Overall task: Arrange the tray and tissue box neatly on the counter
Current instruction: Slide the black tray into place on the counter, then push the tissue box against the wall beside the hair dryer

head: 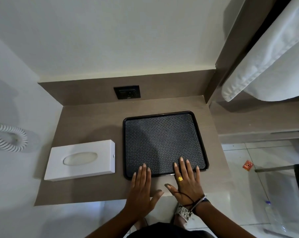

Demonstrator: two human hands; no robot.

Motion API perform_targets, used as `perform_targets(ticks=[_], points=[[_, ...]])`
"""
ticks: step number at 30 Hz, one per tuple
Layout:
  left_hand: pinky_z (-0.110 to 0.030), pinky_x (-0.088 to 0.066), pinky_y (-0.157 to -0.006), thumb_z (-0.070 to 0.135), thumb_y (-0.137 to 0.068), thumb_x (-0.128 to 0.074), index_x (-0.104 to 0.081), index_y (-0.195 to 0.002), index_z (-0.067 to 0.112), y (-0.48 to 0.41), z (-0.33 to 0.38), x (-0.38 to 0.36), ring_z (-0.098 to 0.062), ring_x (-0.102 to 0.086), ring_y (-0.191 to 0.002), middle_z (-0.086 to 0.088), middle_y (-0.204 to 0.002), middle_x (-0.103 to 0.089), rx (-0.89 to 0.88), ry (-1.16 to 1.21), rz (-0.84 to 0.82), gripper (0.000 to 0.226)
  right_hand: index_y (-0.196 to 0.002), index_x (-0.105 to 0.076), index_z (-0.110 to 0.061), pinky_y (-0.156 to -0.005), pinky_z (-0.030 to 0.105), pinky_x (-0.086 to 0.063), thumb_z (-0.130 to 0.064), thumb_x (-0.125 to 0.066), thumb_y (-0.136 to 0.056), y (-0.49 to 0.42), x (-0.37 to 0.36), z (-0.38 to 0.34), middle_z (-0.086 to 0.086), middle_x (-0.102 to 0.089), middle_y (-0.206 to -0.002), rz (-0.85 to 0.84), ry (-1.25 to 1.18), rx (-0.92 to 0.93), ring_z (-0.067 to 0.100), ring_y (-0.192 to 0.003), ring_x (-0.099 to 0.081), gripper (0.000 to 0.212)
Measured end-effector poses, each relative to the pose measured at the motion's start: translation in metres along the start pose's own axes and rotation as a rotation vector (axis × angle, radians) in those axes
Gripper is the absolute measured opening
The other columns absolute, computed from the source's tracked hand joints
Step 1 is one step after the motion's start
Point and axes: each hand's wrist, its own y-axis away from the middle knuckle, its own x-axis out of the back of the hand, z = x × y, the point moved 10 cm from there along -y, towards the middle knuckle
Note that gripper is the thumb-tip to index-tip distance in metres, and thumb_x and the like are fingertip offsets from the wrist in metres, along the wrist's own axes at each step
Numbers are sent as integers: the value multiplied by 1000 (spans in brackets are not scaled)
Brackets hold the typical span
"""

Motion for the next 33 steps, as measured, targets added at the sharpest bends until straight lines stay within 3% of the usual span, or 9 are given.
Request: perform_targets(ticks=[4, 10, 18, 25, 33], points=[[-46, -18, -118, 73, -89, -37, -30, -152, 1, -12, -6, -1, -33, -20, -151, -18, -163, -19, -13, -55, -44, 96, -151, -28, -15, -112, 64, -10, -79, -30, -84, -9, -6, 0, 15, -21, -160, -64, -23, -1, 35, -147, -17, 93], [-47, -15, -119, 72, -90, -33, -29, -151, -2, -47, -15, 12, -37, -20, -150, -21, -162, -20, -42, -76, -71, 96, -151, -26, -15, -112, 65, -11, -81, -31, -82, -41, 0, 4, 15, -20, -160, -88, -30, -28, 36, -147, -16, 95], [-46, -8, -120, 72, -89, -16, -29, -151, -4, -97, -28, 26, -39, -22, -149, -25, -160, -23, -49, -114, -88, 98, -151, -26, -17, -112, 66, -15, -80, -29, -82, -90, 18, 10, 16, -21, -159, -49, -7, -51, 37, -145, -21, 93], [-47, -1, -125, 72, -90, -22, -14, -155, 1, -112, -34, 23, -35, -8, -153, -20, -164, -9, -43, -157, -119, 97, -152, -20, -20, -113, 65, -11, -78, -28, -83, -110, 24, 15, 15, -16, -161, -5, -16, -34, 37, -146, -16, 91], [-51, -8, -124, 70, -92, -22, -24, -153, 0, -112, -34, 23, -35, -17, -152, -22, -163, -15, -94, -160, -153, 92, -153, -18, -16, -115, 64, -9, -77, -32, -84, -105, 36, 8, 16, -12, -161, 58, -12, -10, 34, -148, -11, 92]])
